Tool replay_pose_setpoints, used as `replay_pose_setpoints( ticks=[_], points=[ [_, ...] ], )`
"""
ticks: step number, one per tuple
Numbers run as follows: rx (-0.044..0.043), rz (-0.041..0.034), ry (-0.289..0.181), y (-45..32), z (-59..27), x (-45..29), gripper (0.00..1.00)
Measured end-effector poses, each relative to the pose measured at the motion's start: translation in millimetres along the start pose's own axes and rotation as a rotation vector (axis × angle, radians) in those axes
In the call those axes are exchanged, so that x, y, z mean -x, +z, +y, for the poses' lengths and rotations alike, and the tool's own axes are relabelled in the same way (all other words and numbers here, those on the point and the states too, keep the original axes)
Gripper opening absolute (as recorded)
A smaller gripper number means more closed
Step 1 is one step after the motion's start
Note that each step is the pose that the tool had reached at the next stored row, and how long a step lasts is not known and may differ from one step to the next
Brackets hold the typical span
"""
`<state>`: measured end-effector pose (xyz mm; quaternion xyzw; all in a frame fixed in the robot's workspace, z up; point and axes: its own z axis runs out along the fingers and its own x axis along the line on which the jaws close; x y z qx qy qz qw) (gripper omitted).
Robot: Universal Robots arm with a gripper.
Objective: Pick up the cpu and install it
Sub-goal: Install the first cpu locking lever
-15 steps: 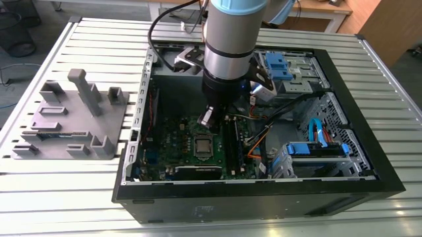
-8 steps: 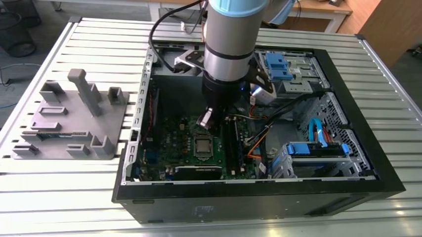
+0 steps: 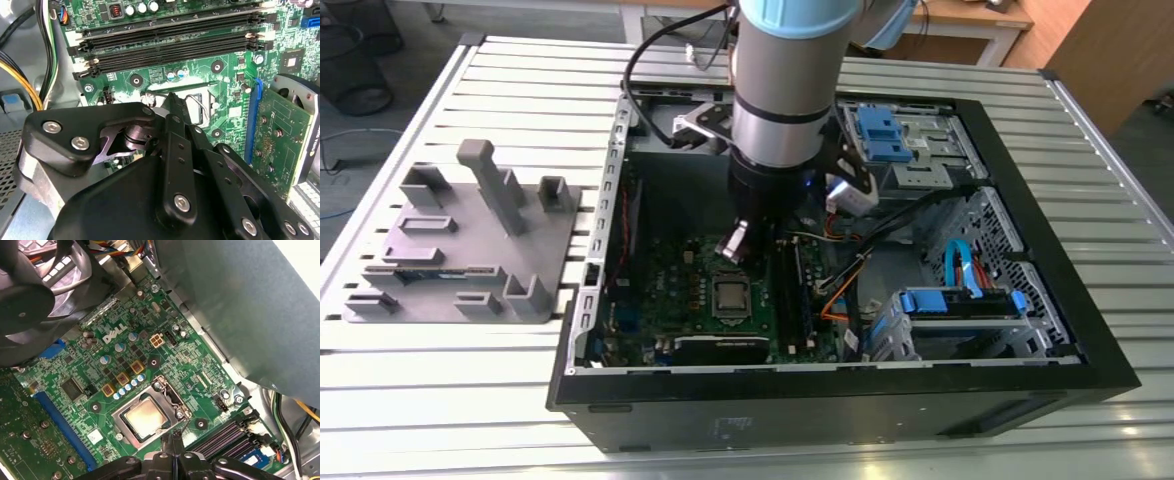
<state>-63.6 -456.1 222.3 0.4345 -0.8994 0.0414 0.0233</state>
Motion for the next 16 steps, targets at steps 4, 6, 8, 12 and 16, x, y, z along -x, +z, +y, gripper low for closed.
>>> replay_pose_setpoints(
  ticks=[4,6,8,12,16],
  points=[
    [0.0,0.0015,0.015,1.1,0.2,-0.7,0.11],
    [0.0003,0.0019,0.023,1.6,0.2,-1.0,0.11],
    [0.0005,0.0027,0.032,2.1,0.2,-1.3,0.11],
    [0.0011,0.0056,0.062,3.4,0.2,-1.5,0.11],
    [0.002,0.0075,0.093,4.6,0.0,-1.7,0.11]
  ],
)
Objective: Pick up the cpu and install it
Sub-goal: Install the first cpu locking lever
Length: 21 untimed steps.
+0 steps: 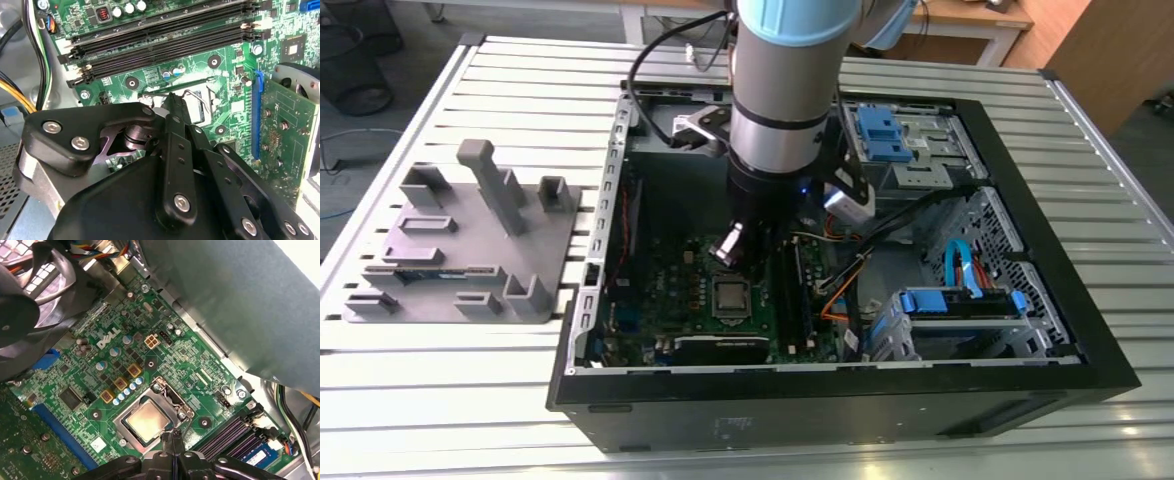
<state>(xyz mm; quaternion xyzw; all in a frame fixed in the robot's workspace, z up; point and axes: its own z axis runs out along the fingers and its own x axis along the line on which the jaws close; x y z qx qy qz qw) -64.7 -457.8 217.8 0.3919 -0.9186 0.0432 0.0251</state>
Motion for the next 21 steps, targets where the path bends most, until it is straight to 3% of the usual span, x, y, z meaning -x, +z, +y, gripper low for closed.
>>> replay_pose_setpoints(
  ticks=[6,21],
  points=[
    [0.0026,0.0023,0.037,2.4,-1.1,-1.1,0.11],
    [0.0066,0.0034,0.074,4.8,-4.8,-2.9,0.11]
  ],
)
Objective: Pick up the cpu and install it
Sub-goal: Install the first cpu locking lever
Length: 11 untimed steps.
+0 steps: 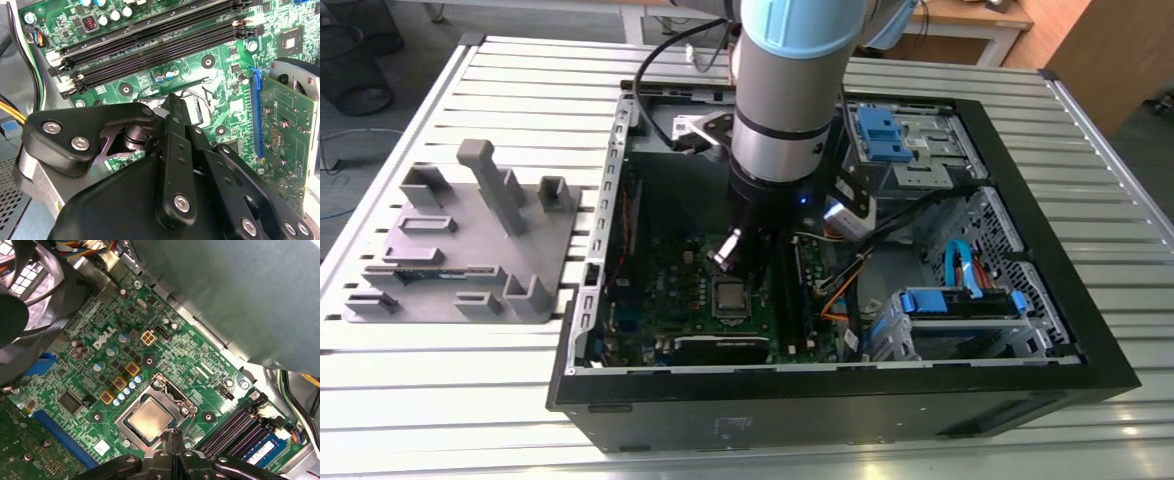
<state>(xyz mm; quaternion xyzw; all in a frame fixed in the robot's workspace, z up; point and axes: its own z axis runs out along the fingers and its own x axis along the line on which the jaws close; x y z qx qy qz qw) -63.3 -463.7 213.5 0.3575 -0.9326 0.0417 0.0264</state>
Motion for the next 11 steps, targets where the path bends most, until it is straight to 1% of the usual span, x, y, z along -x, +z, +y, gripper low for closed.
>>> replay_pose_setpoints(
  ticks=[6,11],
  points=[
    [0.0029,0.0025,0.039,2.2,-0.4,-0.3,0.11],
    [0.0039,0.0036,0.054,3.3,-1.9,-0.4,0.11]
  ],
)
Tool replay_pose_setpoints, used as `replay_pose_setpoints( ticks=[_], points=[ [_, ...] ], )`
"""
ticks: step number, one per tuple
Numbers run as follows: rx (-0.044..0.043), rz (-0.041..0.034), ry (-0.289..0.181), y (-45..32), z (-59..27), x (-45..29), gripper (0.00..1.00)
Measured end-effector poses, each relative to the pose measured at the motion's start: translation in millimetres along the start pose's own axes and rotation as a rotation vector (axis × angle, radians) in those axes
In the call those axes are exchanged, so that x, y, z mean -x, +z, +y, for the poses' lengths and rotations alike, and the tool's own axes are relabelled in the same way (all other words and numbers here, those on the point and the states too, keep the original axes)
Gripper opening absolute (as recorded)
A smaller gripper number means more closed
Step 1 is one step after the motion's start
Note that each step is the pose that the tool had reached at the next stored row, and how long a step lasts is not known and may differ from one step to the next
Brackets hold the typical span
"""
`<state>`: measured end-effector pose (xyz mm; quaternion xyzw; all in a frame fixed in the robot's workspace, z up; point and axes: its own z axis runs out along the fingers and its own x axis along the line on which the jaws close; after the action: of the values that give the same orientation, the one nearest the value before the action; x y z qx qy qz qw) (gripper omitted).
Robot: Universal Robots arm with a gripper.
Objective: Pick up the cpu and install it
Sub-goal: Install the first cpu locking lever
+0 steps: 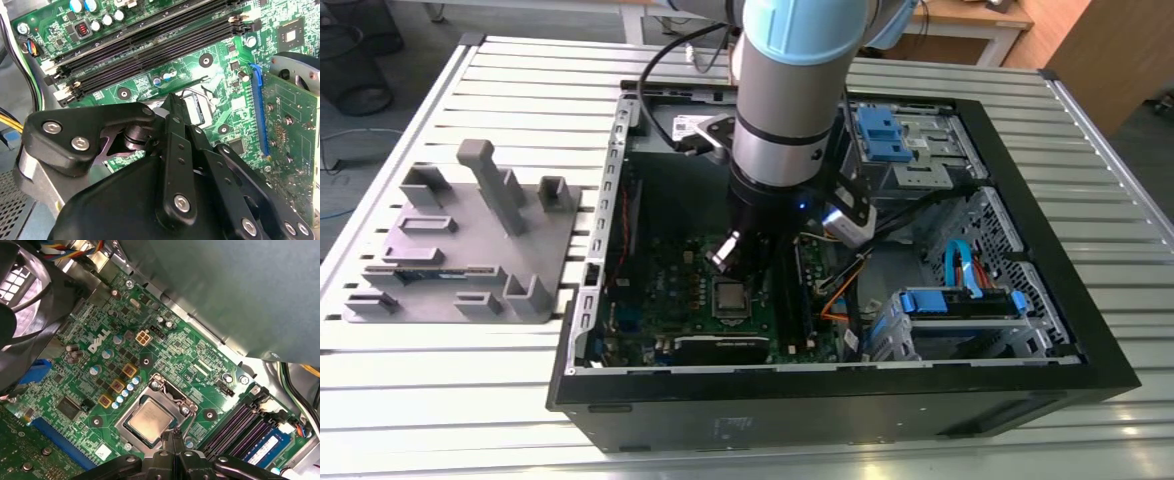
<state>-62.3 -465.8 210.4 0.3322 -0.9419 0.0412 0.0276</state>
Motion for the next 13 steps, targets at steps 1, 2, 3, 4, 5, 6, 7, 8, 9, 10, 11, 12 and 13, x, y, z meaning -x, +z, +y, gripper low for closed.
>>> replay_pose_setpoints(
  ticks=[1,2,3,4,5,6,7,8,9,10,11,12,13],
  points=[
    [0.0,0.0,0.0,0.0,-0.1,0.0,0.11],
    [0.0,0.0,0.0,0.0,-0.1,0.0,0.11],
    [0.0001,0.0,0.0,0.0,-0.1,0.0,0.11],
    [0.0001,0.0,0.0,0.0,-0.1,0.0,0.11],
    [0.0002,-0.0003,0.0,0.1,-0.1,0.0,0.11],
    [0.0005,-0.0002,0.001,0.2,-0.6,0.0,0.11],
    [0.0006,0.0002,0.003,0.3,-1.1,0.1,0.11],
    [0.0009,0.0004,0.007,0.4,-1.5,0.1,0.11],
    [0.0012,0.0006,0.01,0.6,-1.8,0.1,0.11],
    [0.0015,0.0009,0.014,0.7,-2.1,0.1,0.11],
    [0.0017,0.0011,0.017,0.8,-2.4,0.1,0.11],
    [0.002,0.0014,0.021,1.0,-2.6,0.0,0.11],
    [0.0023,0.0015,0.025,1.2,-2.9,0.0,0.11]
  ],
)
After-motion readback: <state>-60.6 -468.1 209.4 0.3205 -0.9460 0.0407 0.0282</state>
